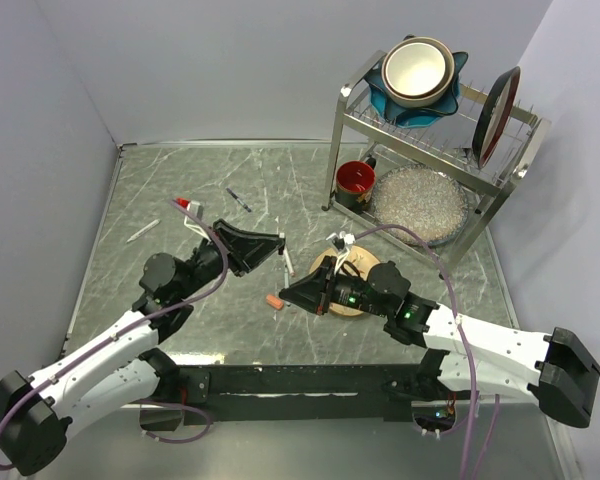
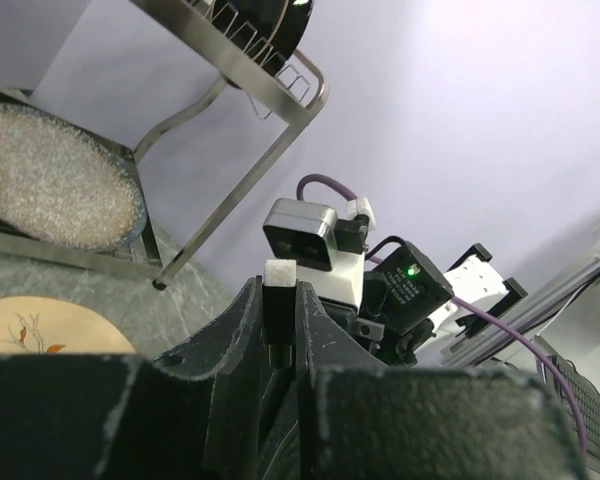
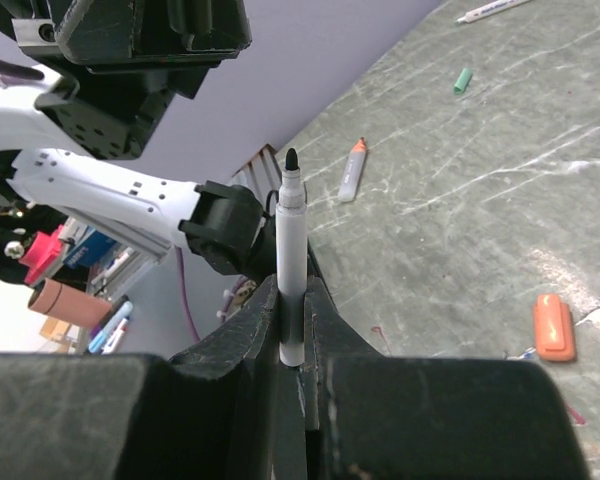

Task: Insert the pens into the pen caps

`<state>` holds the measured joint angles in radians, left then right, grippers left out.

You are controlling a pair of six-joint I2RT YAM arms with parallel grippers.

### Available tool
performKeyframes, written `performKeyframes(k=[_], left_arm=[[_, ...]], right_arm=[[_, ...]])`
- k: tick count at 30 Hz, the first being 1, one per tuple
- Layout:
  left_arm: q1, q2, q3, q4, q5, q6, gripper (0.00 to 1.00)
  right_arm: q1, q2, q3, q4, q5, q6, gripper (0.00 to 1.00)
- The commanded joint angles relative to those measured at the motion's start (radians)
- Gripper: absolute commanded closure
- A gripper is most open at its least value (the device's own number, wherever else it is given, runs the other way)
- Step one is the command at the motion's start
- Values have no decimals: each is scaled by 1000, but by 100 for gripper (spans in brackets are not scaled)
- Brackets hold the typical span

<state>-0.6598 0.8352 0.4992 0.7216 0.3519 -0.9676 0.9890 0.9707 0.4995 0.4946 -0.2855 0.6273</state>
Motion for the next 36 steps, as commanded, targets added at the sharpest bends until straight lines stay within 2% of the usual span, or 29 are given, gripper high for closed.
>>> performKeyframes(k=[1,21,36], left_arm=[[-12,-21,-10,119,-34,-16,99],[-101,53,-25,164,-103,-2,99],[-132,48,-21,114,-151,35,99]], right_arm=[[11,-9,48,65,5,6,100],[19,-35,47,85,3,17,100],[20,-73,17,79,32,12,100]])
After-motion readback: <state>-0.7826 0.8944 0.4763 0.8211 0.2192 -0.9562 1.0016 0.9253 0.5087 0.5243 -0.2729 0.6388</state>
